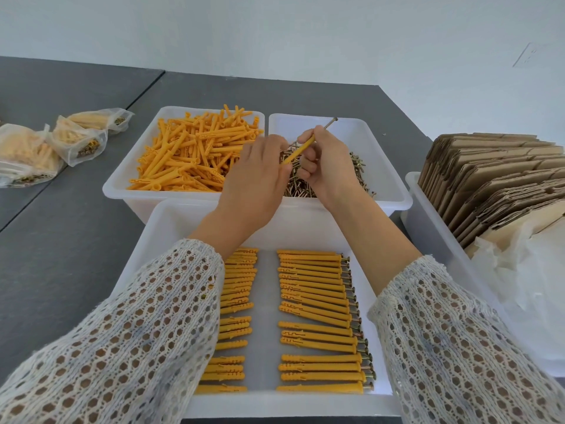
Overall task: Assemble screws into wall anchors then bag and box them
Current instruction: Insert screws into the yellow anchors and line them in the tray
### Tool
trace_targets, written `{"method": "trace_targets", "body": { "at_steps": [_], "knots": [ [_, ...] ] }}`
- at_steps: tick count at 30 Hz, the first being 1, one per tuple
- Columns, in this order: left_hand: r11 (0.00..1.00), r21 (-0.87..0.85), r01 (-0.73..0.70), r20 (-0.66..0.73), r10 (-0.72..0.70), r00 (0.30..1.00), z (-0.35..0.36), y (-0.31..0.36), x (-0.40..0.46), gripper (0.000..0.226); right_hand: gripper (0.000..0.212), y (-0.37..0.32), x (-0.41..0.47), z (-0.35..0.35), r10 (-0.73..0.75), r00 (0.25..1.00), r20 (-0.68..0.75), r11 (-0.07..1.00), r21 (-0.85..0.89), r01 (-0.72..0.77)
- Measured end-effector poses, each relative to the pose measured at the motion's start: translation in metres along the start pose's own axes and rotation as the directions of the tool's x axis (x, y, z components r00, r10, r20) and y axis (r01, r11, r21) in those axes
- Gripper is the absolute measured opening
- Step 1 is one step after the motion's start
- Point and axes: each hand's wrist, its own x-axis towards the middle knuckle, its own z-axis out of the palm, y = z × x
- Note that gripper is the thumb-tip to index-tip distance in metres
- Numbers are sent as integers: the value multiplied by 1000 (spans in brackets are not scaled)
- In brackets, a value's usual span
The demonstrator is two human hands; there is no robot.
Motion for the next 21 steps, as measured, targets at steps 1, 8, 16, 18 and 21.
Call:
{"method": "trace_targets", "body": {
  "at_steps": [1, 8, 16, 18, 21],
  "knots": [
    [996, -24, 90, 13, -90, 996, 1, -2, 0, 25, 35, 1, -2, 2, -53, 998, 23, 995, -80, 55],
    [972, -120, 200, 40, -196, 980, 7, -4, 1, 31, 27, 8, -8, 19, -227, 963, 142, 876, -402, 266],
    [835, -501, 226, 59, -227, 972, -9, 14, 11, 19, 43, -4, 5, -4, -114, 976, -187, 993, -17, 113],
    [773, -574, 272, 211, -181, 961, -13, 21, 14, 19, 42, -6, 7, -13, -74, 955, -288, 992, 81, 101],
    [743, -607, 282, 398, -22, 917, -19, 35, 14, 22, 36, -7, 11, -24, 74, 920, -385, 946, 319, 57]
  ]
}}
